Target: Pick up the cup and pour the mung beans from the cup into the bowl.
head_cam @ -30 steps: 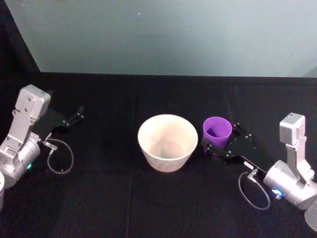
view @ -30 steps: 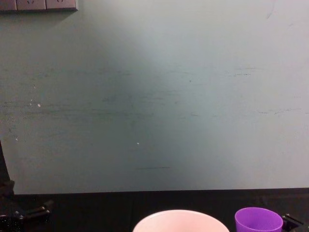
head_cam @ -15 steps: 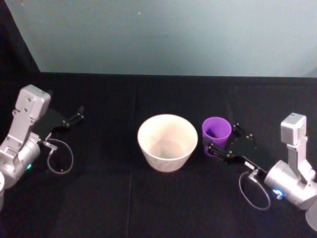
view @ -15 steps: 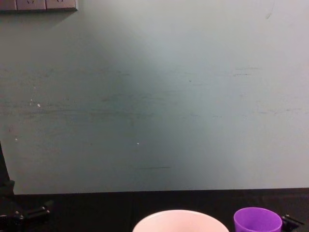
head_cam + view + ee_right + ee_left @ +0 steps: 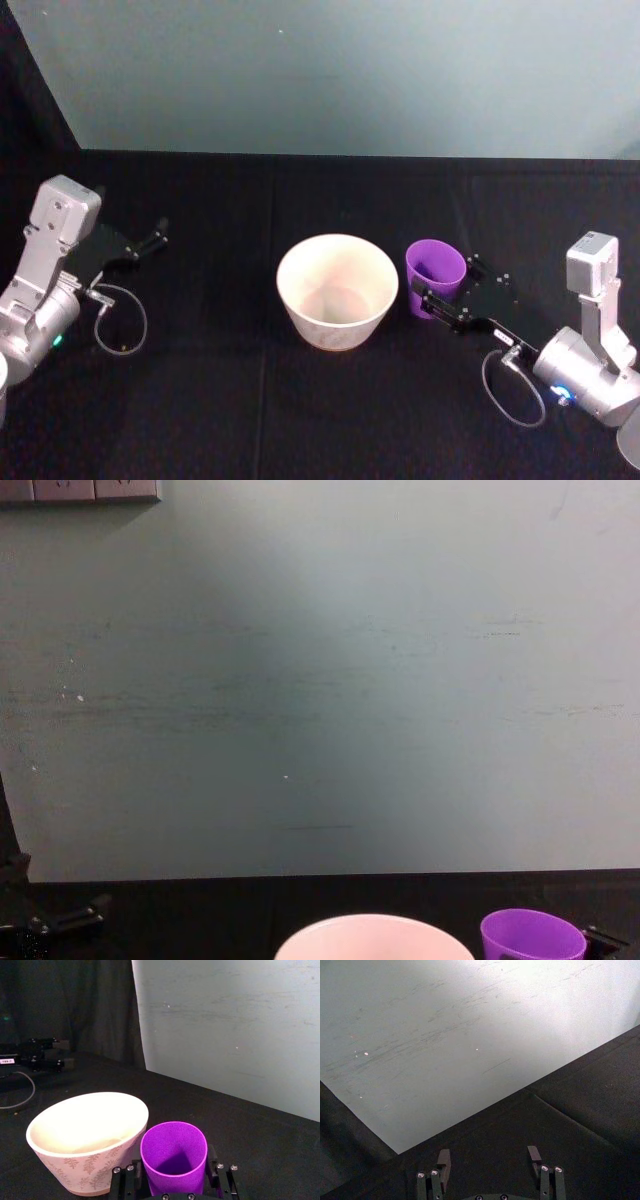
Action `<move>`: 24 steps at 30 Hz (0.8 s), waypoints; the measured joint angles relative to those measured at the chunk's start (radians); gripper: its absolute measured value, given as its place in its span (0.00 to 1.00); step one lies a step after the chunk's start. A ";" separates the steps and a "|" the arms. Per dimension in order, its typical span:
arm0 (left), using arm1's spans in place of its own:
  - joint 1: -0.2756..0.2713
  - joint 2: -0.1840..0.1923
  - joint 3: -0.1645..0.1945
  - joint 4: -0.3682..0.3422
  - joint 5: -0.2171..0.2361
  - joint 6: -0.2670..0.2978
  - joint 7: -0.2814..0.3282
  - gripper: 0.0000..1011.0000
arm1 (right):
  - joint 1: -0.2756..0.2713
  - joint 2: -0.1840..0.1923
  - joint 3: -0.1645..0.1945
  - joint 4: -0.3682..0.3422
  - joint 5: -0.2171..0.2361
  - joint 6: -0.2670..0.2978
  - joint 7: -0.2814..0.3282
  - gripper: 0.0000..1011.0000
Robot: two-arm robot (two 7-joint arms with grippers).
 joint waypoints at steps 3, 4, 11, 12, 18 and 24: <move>0.000 0.000 0.000 0.000 0.000 0.000 0.000 0.99 | -0.008 0.003 0.009 -0.015 0.003 0.003 0.001 0.73; 0.000 0.000 0.000 0.000 0.000 0.000 0.000 0.99 | -0.011 0.004 0.014 -0.022 0.006 0.006 0.002 0.72; 0.000 0.000 0.000 0.000 0.000 0.000 0.000 0.99 | -0.047 0.019 0.060 -0.095 0.041 0.060 0.008 0.72; 0.000 0.000 0.000 0.000 0.000 0.000 0.000 0.99 | -0.051 0.022 0.066 -0.105 0.046 0.068 0.009 0.72; 0.000 0.000 0.000 0.000 0.000 0.000 0.000 0.99 | -0.087 0.051 0.111 -0.202 0.078 0.132 -0.002 0.72; 0.000 0.000 0.000 0.000 0.000 0.000 0.000 0.99 | -0.106 0.075 0.141 -0.281 0.078 0.172 -0.036 0.72</move>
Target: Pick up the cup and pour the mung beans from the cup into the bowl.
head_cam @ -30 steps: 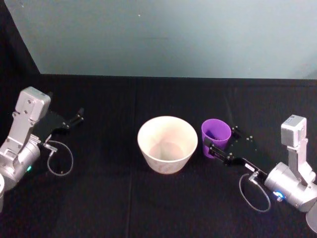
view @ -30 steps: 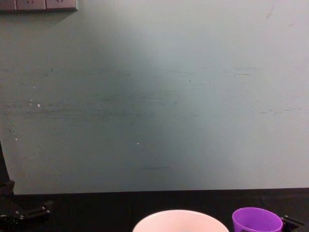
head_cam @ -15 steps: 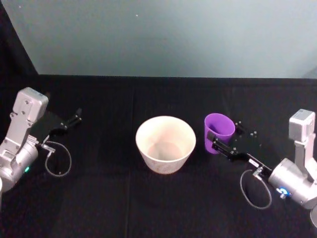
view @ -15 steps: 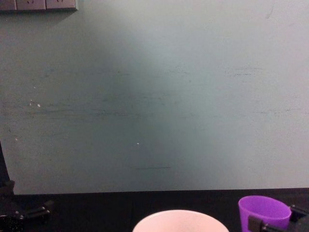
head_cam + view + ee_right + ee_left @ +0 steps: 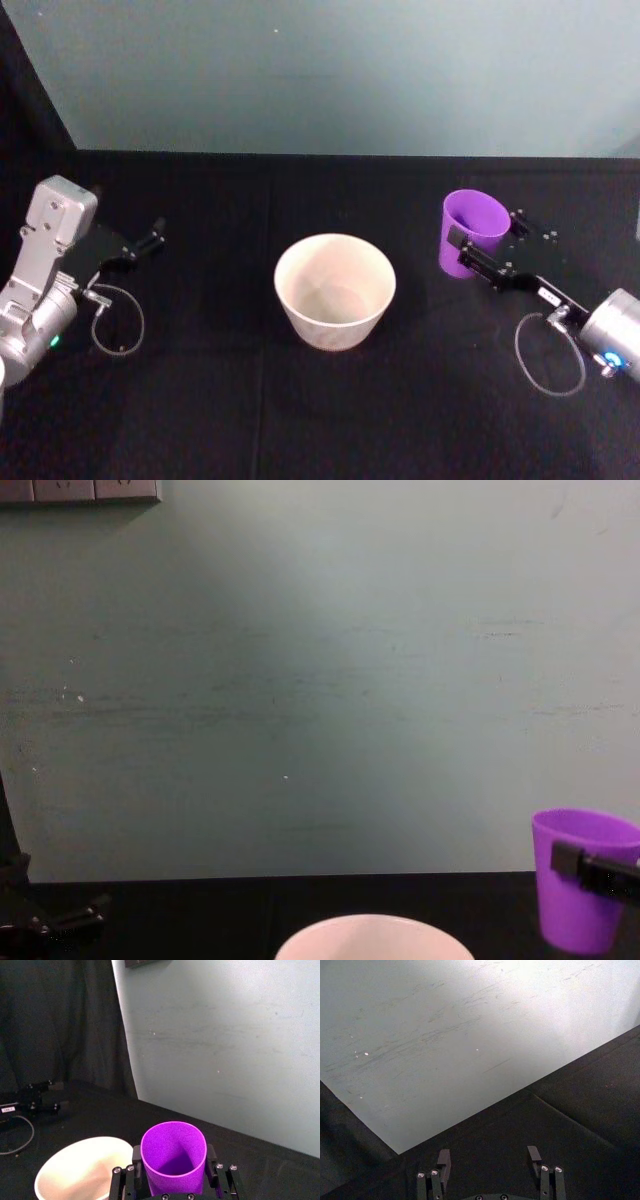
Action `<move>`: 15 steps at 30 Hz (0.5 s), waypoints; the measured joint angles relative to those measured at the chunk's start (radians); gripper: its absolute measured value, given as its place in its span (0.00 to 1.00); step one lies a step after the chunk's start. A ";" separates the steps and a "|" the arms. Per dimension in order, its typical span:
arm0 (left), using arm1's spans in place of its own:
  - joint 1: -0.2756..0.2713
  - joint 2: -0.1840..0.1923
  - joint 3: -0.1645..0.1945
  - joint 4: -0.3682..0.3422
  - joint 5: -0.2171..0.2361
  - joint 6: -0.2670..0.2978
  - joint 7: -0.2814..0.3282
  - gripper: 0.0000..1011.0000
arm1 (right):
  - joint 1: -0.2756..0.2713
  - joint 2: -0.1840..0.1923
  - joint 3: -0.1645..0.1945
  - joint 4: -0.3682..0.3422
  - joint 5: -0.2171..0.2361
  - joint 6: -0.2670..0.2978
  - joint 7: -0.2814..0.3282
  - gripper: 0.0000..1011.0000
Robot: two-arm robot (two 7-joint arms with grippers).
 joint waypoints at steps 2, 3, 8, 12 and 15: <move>0.000 0.000 0.000 0.000 0.000 0.000 0.000 0.99 | -0.004 0.010 0.010 -0.032 0.004 0.020 -0.007 0.72; 0.000 0.000 0.000 0.000 0.000 0.000 0.000 0.99 | -0.005 0.013 0.014 -0.040 0.006 0.026 -0.008 0.72; 0.000 0.000 0.000 0.000 0.000 0.000 0.000 0.99 | -0.007 0.038 0.043 -0.113 0.047 0.079 -0.009 0.72; 0.000 0.000 0.000 0.000 0.000 0.000 0.000 0.99 | -0.005 0.057 0.057 -0.153 0.071 0.117 -0.019 0.72; 0.000 0.000 0.000 0.000 0.000 0.000 0.000 0.99 | -0.003 0.073 0.066 -0.179 0.086 0.147 -0.031 0.72</move>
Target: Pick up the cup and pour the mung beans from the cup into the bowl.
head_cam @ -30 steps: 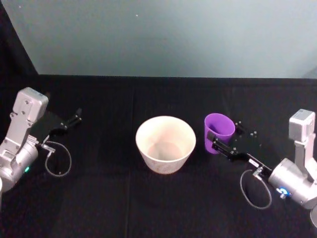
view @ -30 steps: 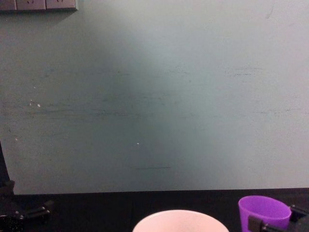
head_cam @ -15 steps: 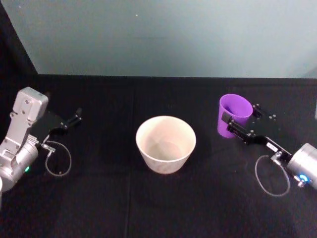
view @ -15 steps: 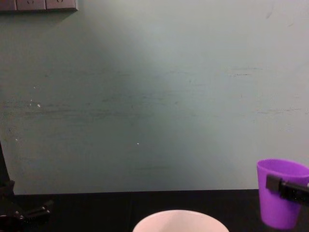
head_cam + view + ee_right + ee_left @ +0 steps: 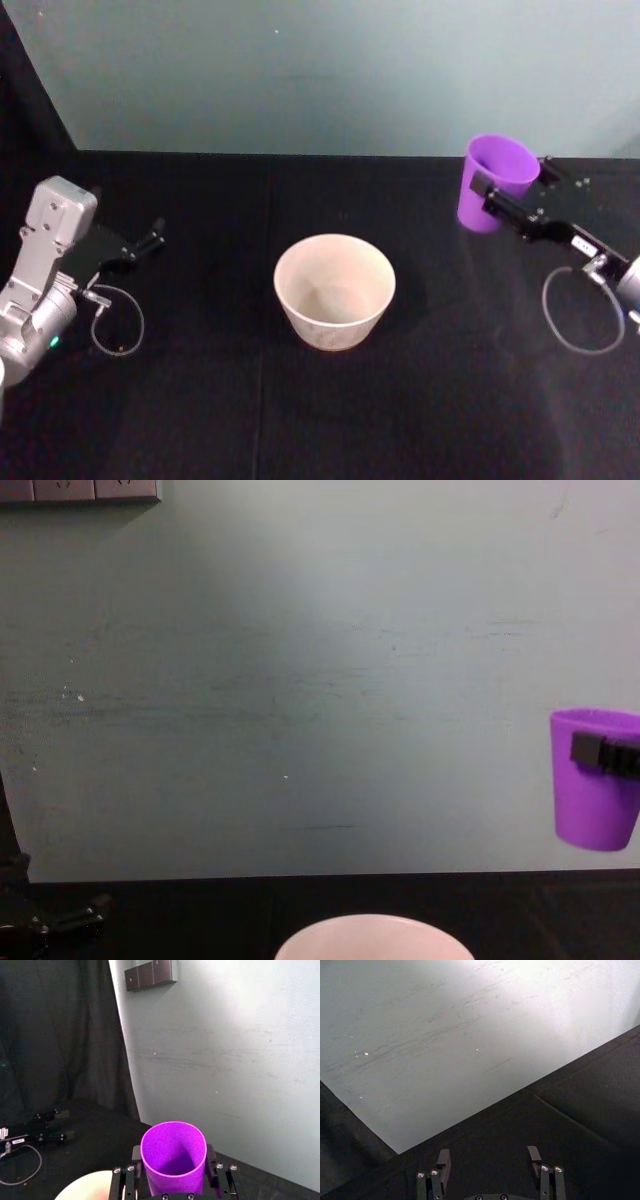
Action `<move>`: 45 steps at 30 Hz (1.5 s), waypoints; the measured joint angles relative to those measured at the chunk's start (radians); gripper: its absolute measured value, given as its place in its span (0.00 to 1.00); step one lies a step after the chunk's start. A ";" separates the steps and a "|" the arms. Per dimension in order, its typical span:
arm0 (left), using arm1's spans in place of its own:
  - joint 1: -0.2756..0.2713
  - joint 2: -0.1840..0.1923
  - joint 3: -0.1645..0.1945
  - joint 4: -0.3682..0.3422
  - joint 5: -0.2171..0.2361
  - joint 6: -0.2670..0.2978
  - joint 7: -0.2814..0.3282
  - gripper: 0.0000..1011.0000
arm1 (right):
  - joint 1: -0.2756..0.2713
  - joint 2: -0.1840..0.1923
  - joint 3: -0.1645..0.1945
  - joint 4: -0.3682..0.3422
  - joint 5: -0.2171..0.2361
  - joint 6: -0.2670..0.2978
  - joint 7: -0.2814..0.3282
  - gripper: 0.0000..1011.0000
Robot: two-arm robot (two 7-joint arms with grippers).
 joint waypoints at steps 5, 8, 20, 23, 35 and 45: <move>0.000 0.000 0.000 0.000 0.000 0.000 0.000 0.99 | 0.001 0.025 0.014 -0.020 0.012 0.023 -0.015 0.72; 0.000 0.000 0.000 0.000 0.000 0.000 0.000 0.99 | 0.001 0.030 0.017 -0.023 0.015 0.026 -0.018 0.72; 0.000 0.000 0.000 0.000 0.000 0.000 0.000 0.99 | 0.001 0.024 0.014 -0.019 0.013 0.023 -0.017 0.72; 0.000 0.000 0.000 0.000 0.000 0.000 0.000 0.99 | 0.001 0.023 0.013 -0.019 0.012 0.022 -0.016 0.72; 0.000 0.000 0.000 0.000 0.000 0.000 0.000 0.99 | 0.001 0.022 0.012 -0.017 0.011 0.020 -0.014 0.72; 0.000 0.000 0.000 0.000 0.000 0.000 0.000 0.99 | 0.001 0.021 0.012 -0.017 0.010 0.019 -0.012 0.72</move>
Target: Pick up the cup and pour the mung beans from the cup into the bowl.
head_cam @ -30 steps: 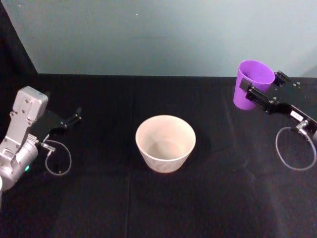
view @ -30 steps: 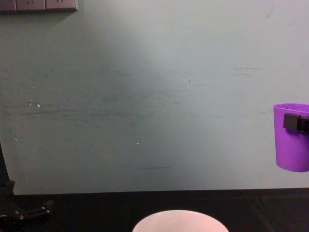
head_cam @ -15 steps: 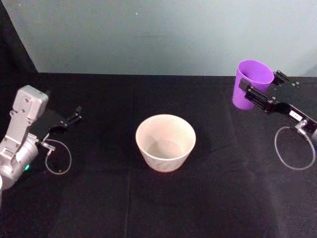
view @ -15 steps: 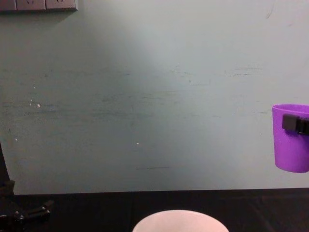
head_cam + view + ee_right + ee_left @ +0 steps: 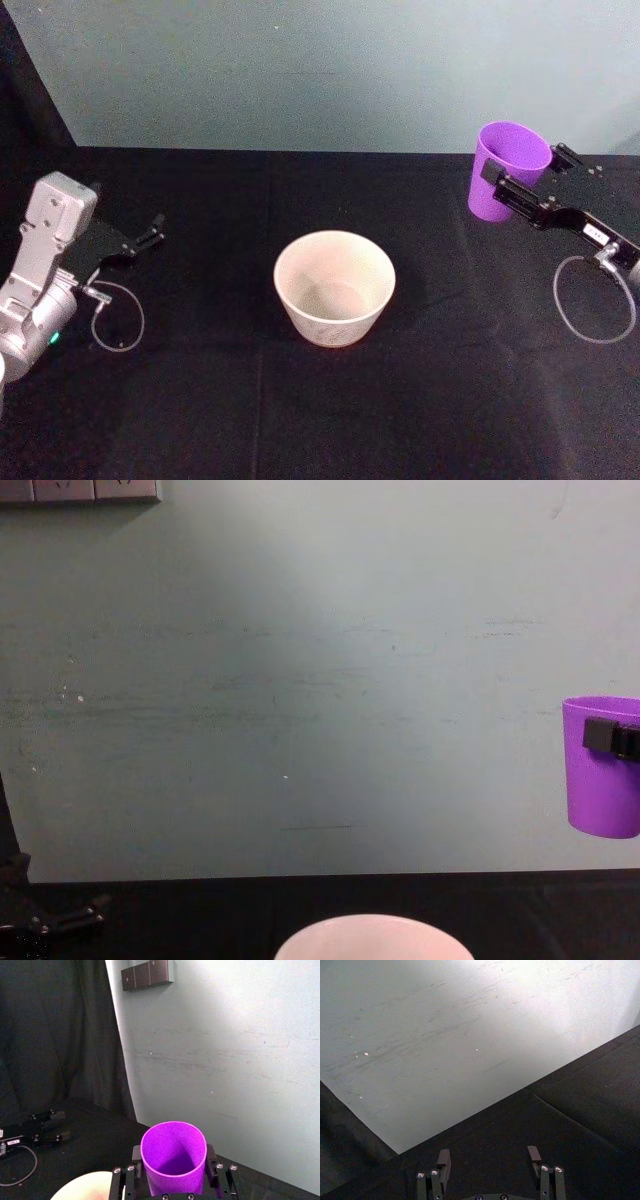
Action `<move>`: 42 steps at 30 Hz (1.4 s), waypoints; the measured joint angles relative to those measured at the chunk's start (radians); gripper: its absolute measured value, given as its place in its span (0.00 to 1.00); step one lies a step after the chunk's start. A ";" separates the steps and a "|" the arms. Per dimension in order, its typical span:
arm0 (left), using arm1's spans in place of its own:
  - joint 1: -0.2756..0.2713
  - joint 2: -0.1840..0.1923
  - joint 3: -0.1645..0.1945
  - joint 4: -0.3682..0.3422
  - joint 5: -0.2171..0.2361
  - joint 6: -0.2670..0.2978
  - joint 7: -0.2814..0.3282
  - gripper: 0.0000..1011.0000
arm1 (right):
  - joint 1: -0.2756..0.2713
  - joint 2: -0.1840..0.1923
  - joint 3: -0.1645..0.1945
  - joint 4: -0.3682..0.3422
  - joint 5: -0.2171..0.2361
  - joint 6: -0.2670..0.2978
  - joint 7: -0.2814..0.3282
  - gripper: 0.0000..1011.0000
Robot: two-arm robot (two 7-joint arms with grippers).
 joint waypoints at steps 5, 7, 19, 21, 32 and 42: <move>0.000 0.000 0.000 0.000 0.000 0.000 0.000 0.99 | 0.000 0.000 0.000 0.000 0.000 0.000 0.000 0.72; 0.000 0.000 0.000 0.000 0.000 0.000 0.000 0.99 | 0.000 0.000 0.000 0.000 0.000 0.000 0.000 0.72; 0.000 0.000 0.000 0.000 0.000 0.000 0.000 0.99 | 0.000 0.000 0.000 0.000 0.000 0.000 0.000 0.72; 0.000 0.000 0.000 0.000 0.000 0.000 0.000 0.99 | 0.000 0.000 0.000 0.000 0.000 0.000 0.000 0.72; 0.000 0.000 0.000 0.000 0.000 0.000 0.000 0.99 | 0.000 0.000 0.000 0.000 0.000 0.000 0.000 0.72; 0.000 0.000 0.000 0.000 0.000 0.000 0.000 0.99 | 0.000 0.000 0.000 0.000 0.000 0.000 0.000 0.72</move>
